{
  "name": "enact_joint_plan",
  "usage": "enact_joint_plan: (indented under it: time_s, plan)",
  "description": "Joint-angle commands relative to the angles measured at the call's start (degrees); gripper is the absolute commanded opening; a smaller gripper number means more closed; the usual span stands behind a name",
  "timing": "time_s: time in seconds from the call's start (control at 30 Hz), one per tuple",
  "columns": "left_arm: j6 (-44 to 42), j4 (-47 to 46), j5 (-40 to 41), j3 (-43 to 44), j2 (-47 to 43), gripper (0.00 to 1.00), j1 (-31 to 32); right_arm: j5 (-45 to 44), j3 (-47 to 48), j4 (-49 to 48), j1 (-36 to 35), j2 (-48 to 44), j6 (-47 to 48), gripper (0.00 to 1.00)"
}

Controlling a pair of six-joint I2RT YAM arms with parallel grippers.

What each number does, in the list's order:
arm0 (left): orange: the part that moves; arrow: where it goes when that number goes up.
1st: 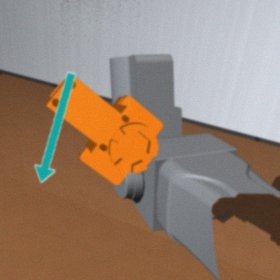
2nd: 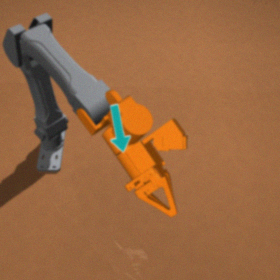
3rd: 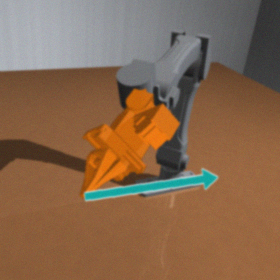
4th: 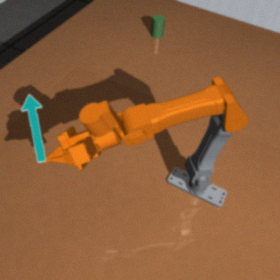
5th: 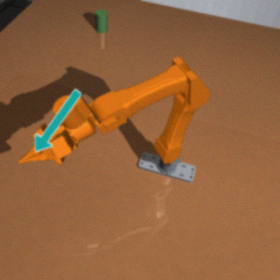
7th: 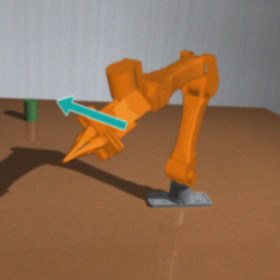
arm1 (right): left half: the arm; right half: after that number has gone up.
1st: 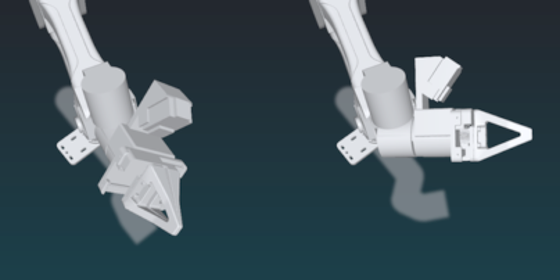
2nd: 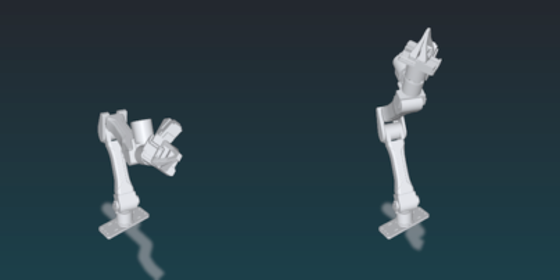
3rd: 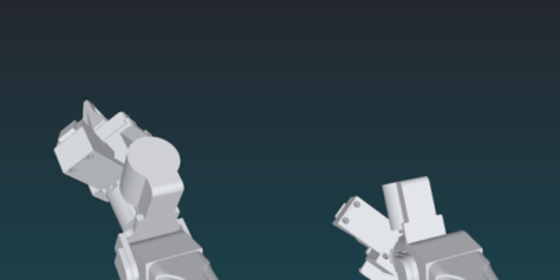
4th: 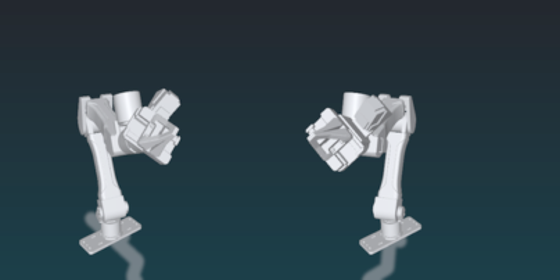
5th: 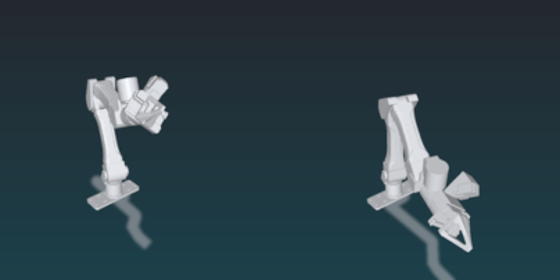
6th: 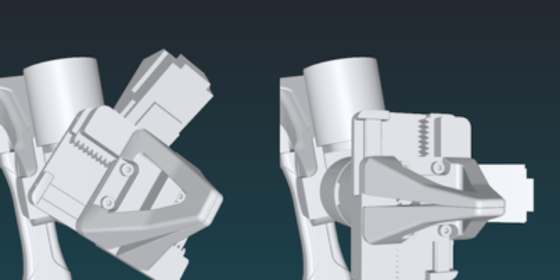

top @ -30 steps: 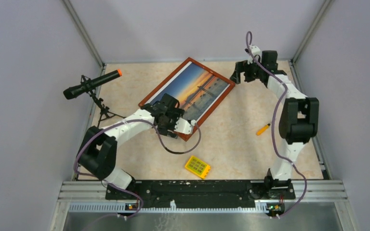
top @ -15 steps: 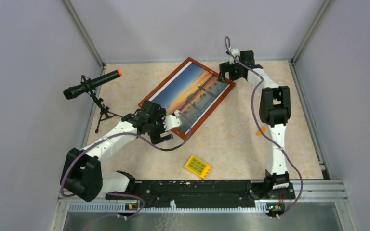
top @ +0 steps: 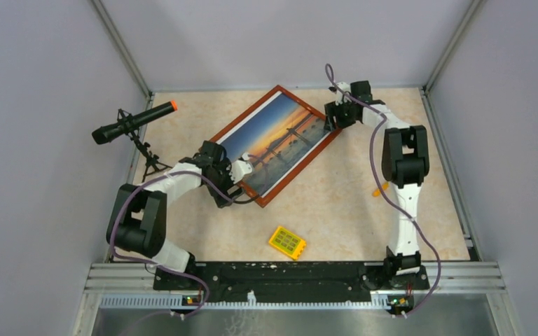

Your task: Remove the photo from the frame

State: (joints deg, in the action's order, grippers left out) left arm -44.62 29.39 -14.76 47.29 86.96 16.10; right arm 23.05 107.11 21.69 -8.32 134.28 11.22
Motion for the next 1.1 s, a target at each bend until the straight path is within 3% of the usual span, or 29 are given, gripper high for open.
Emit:
enact_joint_plan:
  time_s: [0.0, 0.17, 0.47, 0.73, 0.9, 1.07]
  plan:
    - [-1.1, -4.1, -1.9, 3.0, 3.5, 0.93, -0.4, -0.6, -7.6, 5.1, 1.0, -5.9, 1.3, 0.58]
    - [-1.3, -5.3, -3.4, 6.8, 9.0, 0.92, -0.4, -0.6, -15.5, 7.8, 3.4, -10.7, 3.4, 0.5]
    - [-1.8, -5.4, -5.3, 16.2, 17.5, 0.91, 0.6, 1.4, -35.2, 9.5, 5.5, -25.0, 6.6, 0.47]
    - [-3.3, 0.3, -5.9, 22.6, 14.6, 0.91, 1.5, 3.3, -43.9, 14.9, 5.5, -35.2, 6.7, 0.49]
    - [-4.7, 3.8, -3.1, 24.5, 9.9, 0.93, 5.8, 7.1, -45.8, 17.5, 5.5, -40.0, 5.8, 0.52]
    - [-3.9, 5.1, -2.6, 25.1, 9.1, 0.97, 15.9, 14.3, -47.0, 16.7, 5.4, -40.7, 2.4, 0.54]
